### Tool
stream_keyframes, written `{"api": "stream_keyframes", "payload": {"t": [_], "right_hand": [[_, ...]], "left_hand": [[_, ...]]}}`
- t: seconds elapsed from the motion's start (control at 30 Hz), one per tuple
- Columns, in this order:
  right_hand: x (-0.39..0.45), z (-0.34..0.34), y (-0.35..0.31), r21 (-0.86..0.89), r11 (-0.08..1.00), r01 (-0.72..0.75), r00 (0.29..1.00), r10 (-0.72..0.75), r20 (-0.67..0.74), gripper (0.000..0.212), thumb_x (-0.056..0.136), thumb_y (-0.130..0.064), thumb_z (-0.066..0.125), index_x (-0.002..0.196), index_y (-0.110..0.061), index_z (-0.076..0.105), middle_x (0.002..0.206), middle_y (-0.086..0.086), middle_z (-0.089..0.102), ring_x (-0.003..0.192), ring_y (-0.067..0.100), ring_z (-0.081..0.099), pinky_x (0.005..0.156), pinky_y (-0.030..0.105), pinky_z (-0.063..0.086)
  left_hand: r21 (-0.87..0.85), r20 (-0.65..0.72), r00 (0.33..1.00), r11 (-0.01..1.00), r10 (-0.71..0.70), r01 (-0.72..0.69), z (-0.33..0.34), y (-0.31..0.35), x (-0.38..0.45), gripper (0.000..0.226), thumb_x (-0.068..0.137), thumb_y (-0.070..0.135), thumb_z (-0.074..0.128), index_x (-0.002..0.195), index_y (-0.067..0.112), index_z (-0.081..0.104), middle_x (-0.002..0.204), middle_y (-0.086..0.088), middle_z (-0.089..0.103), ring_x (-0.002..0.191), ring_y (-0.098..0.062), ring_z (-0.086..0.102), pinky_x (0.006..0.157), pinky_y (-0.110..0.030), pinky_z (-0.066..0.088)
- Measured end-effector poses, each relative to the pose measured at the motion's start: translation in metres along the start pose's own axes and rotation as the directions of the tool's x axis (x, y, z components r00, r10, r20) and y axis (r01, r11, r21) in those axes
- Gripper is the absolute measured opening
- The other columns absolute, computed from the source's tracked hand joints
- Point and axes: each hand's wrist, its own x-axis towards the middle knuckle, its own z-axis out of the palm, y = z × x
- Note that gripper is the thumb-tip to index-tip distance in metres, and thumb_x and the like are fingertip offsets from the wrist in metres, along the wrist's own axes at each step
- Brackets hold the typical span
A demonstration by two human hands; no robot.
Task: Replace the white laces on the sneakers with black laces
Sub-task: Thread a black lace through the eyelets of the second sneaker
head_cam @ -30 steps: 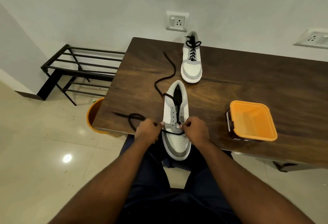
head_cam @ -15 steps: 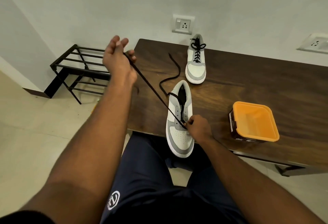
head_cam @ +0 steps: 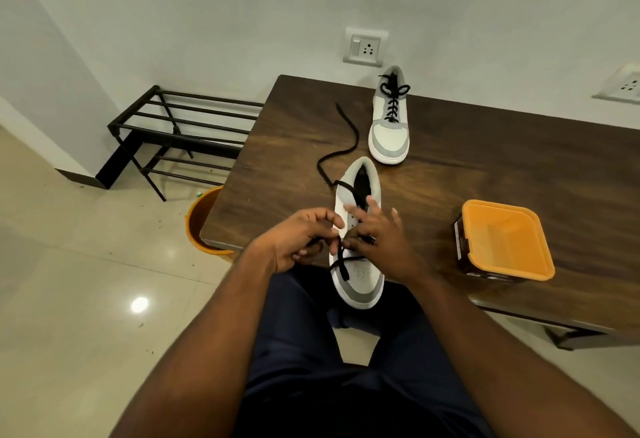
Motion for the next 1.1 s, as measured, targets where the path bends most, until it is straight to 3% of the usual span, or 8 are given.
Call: {"api": "stream_keyframes", "payload": {"t": [0.17, 0.27, 0.4, 0.7, 0.77, 0.83, 0.97, 1.1], "right_hand": [[-0.017, 0.013, -0.001, 0.678, 0.724, -0.129, 0.991, 0.108, 0.074, 0.017, 0.092, -0.01, 0.062, 0.107, -0.019, 0.061, 0.102, 0.006, 0.072, 0.101, 0.022, 0.067, 0.096, 0.043, 0.051], [-0.017, 0.024, -0.01, 0.525, 0.847, -0.082, 0.992, 0.017, 0.127, 0.04, 0.088, -0.008, 0.069, 0.12, -0.028, 0.058, 0.112, -0.01, 0.065, 0.099, 0.002, 0.062, 0.09, 0.02, 0.05], [-0.018, 0.022, -0.01, 0.441, 0.892, -0.1, 0.995, 0.09, 0.043, 0.011, 0.092, -0.023, 0.064, 0.082, -0.019, 0.068, 0.073, 0.004, 0.065, 0.07, 0.012, 0.058, 0.076, 0.035, 0.049], [-0.044, -0.028, 0.036, 0.615, 0.718, -0.326, 0.935, 0.343, 0.095, 0.011, 0.091, -0.005, 0.063, 0.091, -0.01, 0.072, 0.063, -0.001, 0.06, 0.053, 0.011, 0.046, 0.052, 0.023, 0.045], [-0.043, -0.027, 0.037, 0.601, 0.73, -0.325, 0.932, 0.354, 0.074, 0.012, 0.092, -0.007, 0.062, 0.094, -0.013, 0.073, 0.059, -0.008, 0.061, 0.053, 0.01, 0.045, 0.056, 0.026, 0.047], [-0.038, -0.022, 0.03, 0.581, 0.749, -0.32, 0.939, 0.332, 0.09, 0.015, 0.093, -0.008, 0.061, 0.097, -0.014, 0.073, 0.059, -0.009, 0.06, 0.053, 0.01, 0.044, 0.055, 0.025, 0.045], [-0.024, -0.01, 0.013, 0.587, 0.763, -0.269, 0.949, 0.313, 0.028, 0.012, 0.085, -0.001, 0.069, 0.091, -0.011, 0.071, 0.063, 0.001, 0.062, 0.048, 0.008, 0.046, 0.048, 0.021, 0.042], [-0.021, -0.015, 0.018, 0.598, 0.748, -0.288, 0.925, 0.379, -0.029, 0.005, 0.081, -0.005, 0.074, 0.084, -0.008, 0.071, 0.063, 0.002, 0.064, 0.048, 0.006, 0.049, 0.048, 0.02, 0.043]], "left_hand": [[-0.053, -0.053, 0.998, 0.998, 0.034, -0.037, -0.012, 0.0, -0.006, 0.022, 0.098, 0.002, 0.046, 0.118, 0.011, 0.05, 0.066, -0.013, 0.056, 0.03, -0.004, 0.023, 0.036, -0.015, 0.011], [0.004, -0.002, 0.999, 0.999, 0.043, -0.043, -0.006, -0.001, -0.003, 0.025, 0.098, 0.002, 0.047, 0.12, 0.013, 0.049, 0.065, -0.013, 0.055, 0.031, -0.005, 0.026, 0.034, -0.015, 0.014], [0.046, -0.215, 0.968, 0.991, 0.129, -0.122, -0.005, -0.005, 0.007, 0.023, 0.097, 0.002, 0.048, 0.116, 0.015, 0.051, 0.064, -0.01, 0.054, 0.034, -0.007, 0.026, 0.035, -0.013, 0.016], [0.157, -0.779, 0.602, 0.984, 0.177, -0.086, -0.059, -0.061, 0.012, 0.014, 0.099, 0.012, 0.051, 0.108, 0.02, 0.059, 0.089, -0.003, 0.06, 0.079, -0.022, 0.058, 0.061, -0.029, 0.048], [0.545, -0.702, 0.652, 0.806, 0.286, 0.233, -0.056, -0.064, 0.015, 0.027, 0.096, 0.024, 0.058, 0.123, 0.025, 0.058, 0.124, -0.007, 0.056, 0.117, -0.029, 0.053, 0.094, -0.043, 0.048], [0.749, -0.485, 0.758, 0.654, 0.436, 0.103, -0.032, -0.058, 0.02, 0.038, 0.094, 0.027, 0.063, 0.132, 0.026, 0.057, 0.14, -0.004, 0.049, 0.13, -0.024, 0.045, 0.106, -0.041, 0.041], [0.447, -0.146, 0.917, 0.852, 0.371, -0.273, 0.025, -0.054, 0.031, 0.032, 0.09, 0.023, 0.07, 0.122, 0.022, 0.067, 0.114, 0.008, 0.07, 0.108, -0.002, 0.062, 0.093, -0.017, 0.048], [0.388, -0.28, 0.868, 0.875, 0.411, -0.289, 0.025, -0.07, 0.033, 0.008, 0.09, 0.007, 0.068, 0.09, 0.01, 0.075, 0.077, -0.005, 0.071, 0.069, -0.005, 0.061, 0.071, -0.024, 0.052]]}}
